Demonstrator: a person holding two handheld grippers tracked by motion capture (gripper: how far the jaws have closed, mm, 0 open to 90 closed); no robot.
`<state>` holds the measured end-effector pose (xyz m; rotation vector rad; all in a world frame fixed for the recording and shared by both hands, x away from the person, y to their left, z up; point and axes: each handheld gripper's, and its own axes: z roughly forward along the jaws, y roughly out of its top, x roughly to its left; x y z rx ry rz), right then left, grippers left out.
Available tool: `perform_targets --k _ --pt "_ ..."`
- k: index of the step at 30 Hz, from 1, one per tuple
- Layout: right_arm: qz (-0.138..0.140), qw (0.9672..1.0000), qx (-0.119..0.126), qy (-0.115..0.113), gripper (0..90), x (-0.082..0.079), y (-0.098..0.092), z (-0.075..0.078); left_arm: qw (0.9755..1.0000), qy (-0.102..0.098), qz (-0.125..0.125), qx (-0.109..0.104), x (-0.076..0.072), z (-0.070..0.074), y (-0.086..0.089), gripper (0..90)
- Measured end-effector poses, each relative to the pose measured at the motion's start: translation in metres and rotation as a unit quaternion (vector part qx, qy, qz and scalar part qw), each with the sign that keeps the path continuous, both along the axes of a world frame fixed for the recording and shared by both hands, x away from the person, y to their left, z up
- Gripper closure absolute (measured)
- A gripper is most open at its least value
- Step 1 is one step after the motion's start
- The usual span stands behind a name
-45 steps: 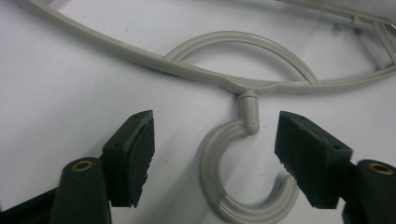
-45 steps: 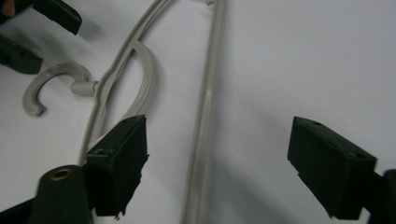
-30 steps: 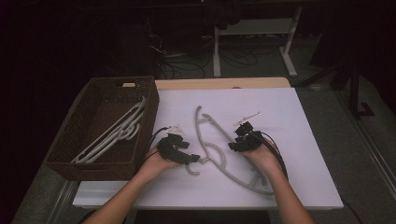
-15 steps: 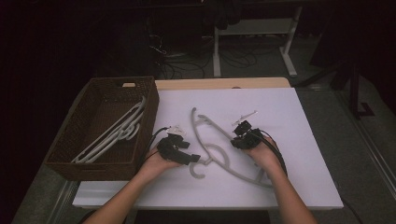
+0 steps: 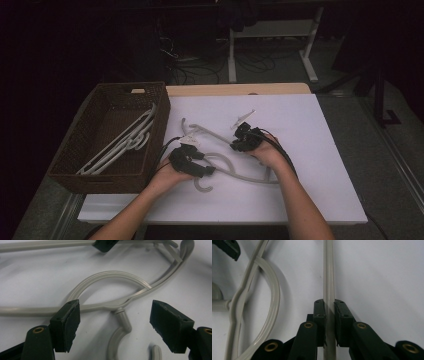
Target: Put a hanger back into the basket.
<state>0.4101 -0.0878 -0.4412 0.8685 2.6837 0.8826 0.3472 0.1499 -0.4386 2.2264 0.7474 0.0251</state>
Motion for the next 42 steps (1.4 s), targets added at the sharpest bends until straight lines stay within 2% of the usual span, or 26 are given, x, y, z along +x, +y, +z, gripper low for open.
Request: perform_targets --k 1,3,5,8,10,12,15,19,25,29,32,33,39,42 --pt "-0.001 1.0 0.002 0.0 78.5 0.001 0.001 -0.001 1.0 0.0 0.0 -0.001 0.0 0.0 0.0 24.4" --pt "-0.019 0.9997 0.012 0.0 63.1 -0.001 0.0 -0.002 1.0 0.0 0.001 -0.001 0.0 0.0 0.002 24.4" --pt "-0.037 0.999 0.027 -0.002 60.5 -0.006 -0.006 0.004 1.0 0.0 0.003 -0.002 0.001 0.0 0.003 24.4" --pt "-0.051 0.9975 0.049 -0.002 64.5 -0.018 -0.018 0.013 1.0 0.0 0.006 -0.003 0.001 0.001 0.005 24.4" --pt "-0.056 0.9972 0.049 0.001 72.5 -0.029 -0.026 0.019 1.0 -0.002 0.006 -0.005 0.001 0.001 0.005 24.4" --pt "-0.063 0.9959 0.064 0.012 80.4 -0.04 -0.035 0.023 1.0 -0.002 0.006 -0.005 0.001 0.002 0.005 24.4" --pt "-0.07 0.996 0.052 0.019 88.6 -0.055 -0.046 0.021 1.0 -0.002 0.006 -0.005 0.001 0.002 0.004 24.4" --pt "-0.083 0.9951 0.045 0.029 89.2 -0.071 -0.059 0.016 1.0 -0.001 0.005 -0.004 0.001 0.001 0.003 24.4" --pt "-0.086 0.9951 0.015 0.047 89.3 -0.089 -0.061 0.006 1.0 -0.001 0.006 -0.004 0.002 0.001 0.004 24.3" --pt "-0.086 0.9947 0.004 0.057 89.3 -0.094 -0.061 0.001 1.0 -0.002 0.007 -0.004 0.002 0.001 0.004 24.3" --pt "-0.09 0.9938 -0.014 0.064 89.4 -0.095 -0.061 -0.002 1.0 -0.002 0.008 -0.004 0.002 0.001 0.004 24.3" --pt "-0.091 0.9937 -0.012 0.065 89.4 -0.095 -0.061 -0.002 1.0 -0.002 0.008 -0.004 0.003 0.001 0.005 24.3" --pt "-0.098 0.993 -0.038 0.053 89.4 -0.093 -0.065 -0.003 1.0 -0.002 0.008 -0.005 0.002 0.001 0.005 24.3" --pt "-0.115 0.9911 -0.047 0.049 89.4 -0.089 -0.076 -0.003 1.0 -0.003 0.006 -0.005 0.002 0.002 0.004 24.2"
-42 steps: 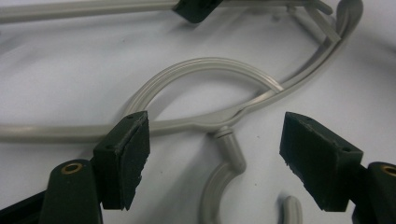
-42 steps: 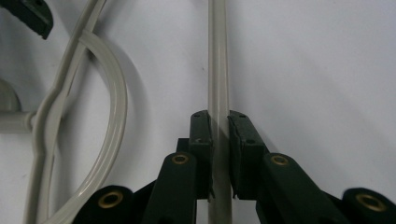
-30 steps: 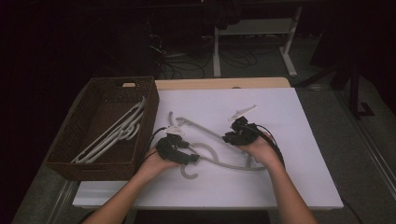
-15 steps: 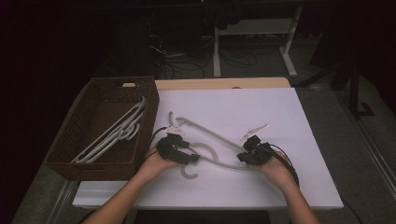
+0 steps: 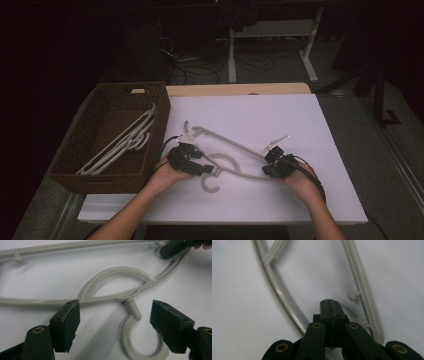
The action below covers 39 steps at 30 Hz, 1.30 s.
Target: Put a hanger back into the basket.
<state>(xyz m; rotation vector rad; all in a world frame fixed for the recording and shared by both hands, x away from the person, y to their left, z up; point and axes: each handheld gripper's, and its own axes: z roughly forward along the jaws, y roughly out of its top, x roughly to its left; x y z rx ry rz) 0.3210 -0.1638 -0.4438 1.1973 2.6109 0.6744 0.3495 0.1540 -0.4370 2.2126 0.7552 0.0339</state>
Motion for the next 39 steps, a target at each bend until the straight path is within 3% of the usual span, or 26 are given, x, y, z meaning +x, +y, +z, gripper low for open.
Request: perform_targets --k 4,11,13,18,20,21,25,31,39 --pt "-0.017 0.9998 -0.002 -0.008 89.4 0.005 -0.014 0.001 1.0 -0.002 0.0 -0.002 0.002 0.001 -0.001 24.2" --pt "-0.05 0.9983 -0.027 -0.016 89.4 0.015 -0.041 -0.001 1.0 -0.008 -0.001 0.002 0.005 0.003 -0.005 24.8" --pt "-0.052 0.9985 -0.007 -0.015 89.1 0.015 -0.046 0.0 0.9998 -0.018 -0.001 0.003 0.007 0.006 -0.008 27.9" --pt "-0.053 0.9955 0.067 -0.04 69.3 0.014 -0.053 0.012 0.999 -0.042 0.016 0.008 0.023 0.011 -0.019 51.1" --pt "-0.054 0.9947 0.074 -0.046 63.9 0.014 -0.053 0.013 0.9986 -0.048 0.018 0.013 0.028 0.011 -0.021 62.4" --pt "-0.059 0.9933 0.085 -0.052 53.3 0.014 -0.054 0.014 0.9978 -0.052 0.025 0.034 0.044 0.01 -0.029 72.2" --pt "-0.065 0.9923 0.088 -0.058 42.8 0.015 -0.054 0.013 0.9968 -0.042 0.031 0.061 0.066 0.001 -0.037 85.5" --pt "-0.08 0.9895 0.098 -0.07 27.4 0.015 -0.056 0.015 0.9948 -0.03 0.022 0.095 0.079 -0.012 -0.041 89.9" --pt "-0.081 0.988 0.105 -0.078 24.3 0.015 -0.057 0.017 0.9926 -0.015 0.001 0.121 0.064 -0.008 -0.038 90.0"
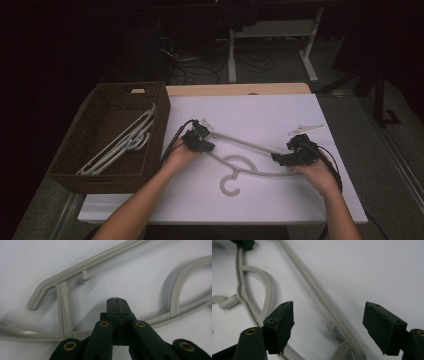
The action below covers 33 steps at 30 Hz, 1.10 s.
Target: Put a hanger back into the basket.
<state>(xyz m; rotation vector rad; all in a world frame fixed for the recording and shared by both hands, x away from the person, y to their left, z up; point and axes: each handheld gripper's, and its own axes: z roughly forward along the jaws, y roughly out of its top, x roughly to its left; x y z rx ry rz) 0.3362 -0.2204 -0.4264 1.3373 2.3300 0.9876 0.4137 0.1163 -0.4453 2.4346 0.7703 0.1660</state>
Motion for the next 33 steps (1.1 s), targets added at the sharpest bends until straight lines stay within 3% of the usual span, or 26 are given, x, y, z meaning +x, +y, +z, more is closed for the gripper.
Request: perform_targets --k 3,9,11,14,15,18,19,20,21,25,29,33 --pt "-0.003 1.0 0.003 -0.001 24.3 0.0 0.0 0.001 0.9999 0.009 -0.01 0.008 -0.014 0.001 0.004 90.0" --pt "0.002 1.0 0.005 -0.008 26.3 -0.002 0.001 0.002 0.9996 0.024 -0.013 0.005 -0.042 0.002 0.016 90.0" --pt "0.005 0.9999 0.006 -0.011 27.8 -0.002 0.002 0.003 0.9995 0.022 -0.019 0.01 -0.051 0.002 0.018 90.0" --pt "0.009 0.9998 0.013 -0.011 35.1 -0.004 0.003 0.004 0.9998 0.014 -0.017 -0.001 -0.06 0.0 0.024 90.0" --pt "0.012 0.9998 0.014 -0.012 38.9 -0.005 0.003 0.004 0.9999 0.004 -0.012 -0.004 -0.061 0.0 0.025 87.5" --pt "0.018 0.9997 0.016 -0.007 57.7 -0.007 0.004 0.003 0.9998 0.0 -0.012 -0.014 -0.061 0.005 0.03 72.6" --pt "0.018 0.9997 0.016 -0.007 57.7 -0.007 0.004 0.003 0.9998 0.0 -0.012 -0.014 -0.061 0.005 0.03 68.2" --pt "0.019 0.9997 0.015 -0.007 62.7 -0.007 0.005 0.003 0.999 0.0 -0.007 -0.044 -0.06 0.01 0.035 68.2" --pt "0.022 0.9997 0.011 -0.005 73.2 -0.008 0.005 0.003 0.9987 -0.002 -0.005 -0.05 -0.059 0.012 0.036 60.8" --pt "0.018 0.9998 -0.006 0.006 89.0 -0.01 0.004 0.001 0.9972 0.0 -0.018 -0.073 -0.061 0.014 0.038 45.1" --pt "0.008 0.9996 -0.021 0.015 89.2 -0.01 0.002 -0.004 0.996 -0.001 -0.038 -0.081 -0.064 0.015 0.034 37.0" --pt "0.001 0.9994 -0.024 0.025 89.2 -0.007 0.0 -0.008 0.9953 0.001 -0.045 -0.085 -0.065 0.015 0.033 35.6"
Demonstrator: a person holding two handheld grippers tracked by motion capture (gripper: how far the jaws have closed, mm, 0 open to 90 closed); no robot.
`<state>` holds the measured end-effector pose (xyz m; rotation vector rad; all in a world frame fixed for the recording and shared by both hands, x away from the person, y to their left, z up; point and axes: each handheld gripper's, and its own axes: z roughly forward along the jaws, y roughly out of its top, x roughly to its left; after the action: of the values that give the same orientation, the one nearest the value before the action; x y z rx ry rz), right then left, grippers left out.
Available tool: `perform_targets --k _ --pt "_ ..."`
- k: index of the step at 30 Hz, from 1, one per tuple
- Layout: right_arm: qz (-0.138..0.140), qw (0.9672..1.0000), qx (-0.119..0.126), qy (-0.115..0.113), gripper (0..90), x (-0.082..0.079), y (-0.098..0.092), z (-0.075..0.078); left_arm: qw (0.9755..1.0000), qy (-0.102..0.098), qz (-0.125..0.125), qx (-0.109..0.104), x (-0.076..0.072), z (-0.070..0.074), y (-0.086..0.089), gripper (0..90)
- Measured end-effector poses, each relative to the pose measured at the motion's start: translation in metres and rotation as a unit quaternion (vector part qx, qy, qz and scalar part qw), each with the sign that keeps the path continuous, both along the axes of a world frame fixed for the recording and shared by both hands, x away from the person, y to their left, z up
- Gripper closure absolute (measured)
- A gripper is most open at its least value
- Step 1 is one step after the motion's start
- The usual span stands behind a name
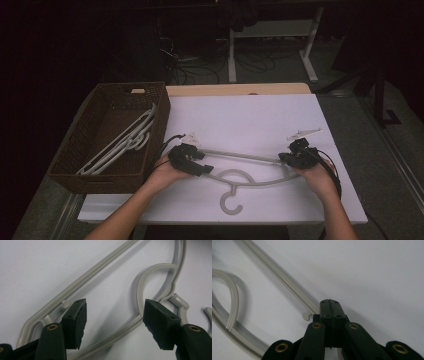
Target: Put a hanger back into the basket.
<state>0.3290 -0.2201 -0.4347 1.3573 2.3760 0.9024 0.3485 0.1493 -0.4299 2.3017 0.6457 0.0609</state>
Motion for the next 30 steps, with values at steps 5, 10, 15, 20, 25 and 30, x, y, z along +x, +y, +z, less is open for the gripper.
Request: perform_targets --k 5,10,15,20,25,30 --pt "0.0 0.9999 -0.006 0.009 89.2 0.002 0.0 -0.003 0.9999 0.001 -0.01 -0.005 0.0 0.0 0.0 34.4" --pt "-0.002 0.9996 -0.026 0.01 89.4 0.004 0.004 -0.006 0.9995 0.0 -0.032 -0.006 -0.001 0.001 -0.003 31.9" --pt "0.001 0.9995 -0.03 0.012 89.4 0.006 0.005 -0.007 0.9975 0.0 -0.071 0.011 -0.002 -0.001 -0.011 30.5" --pt "0.001 0.9994 -0.03 0.015 89.5 0.008 0.005 -0.008 0.9937 0.001 -0.107 0.035 -0.003 -0.005 -0.018 30.5" --pt "0.001 0.9993 -0.033 0.018 89.6 0.009 0.006 -0.008 0.9905 -0.006 -0.126 0.053 -0.002 -0.011 -0.023 32.4" --pt "0.001 0.9992 -0.035 0.02 89.6 0.01 0.006 -0.009 0.987 -0.017 -0.143 0.072 -0.001 -0.013 -0.029 40.6"
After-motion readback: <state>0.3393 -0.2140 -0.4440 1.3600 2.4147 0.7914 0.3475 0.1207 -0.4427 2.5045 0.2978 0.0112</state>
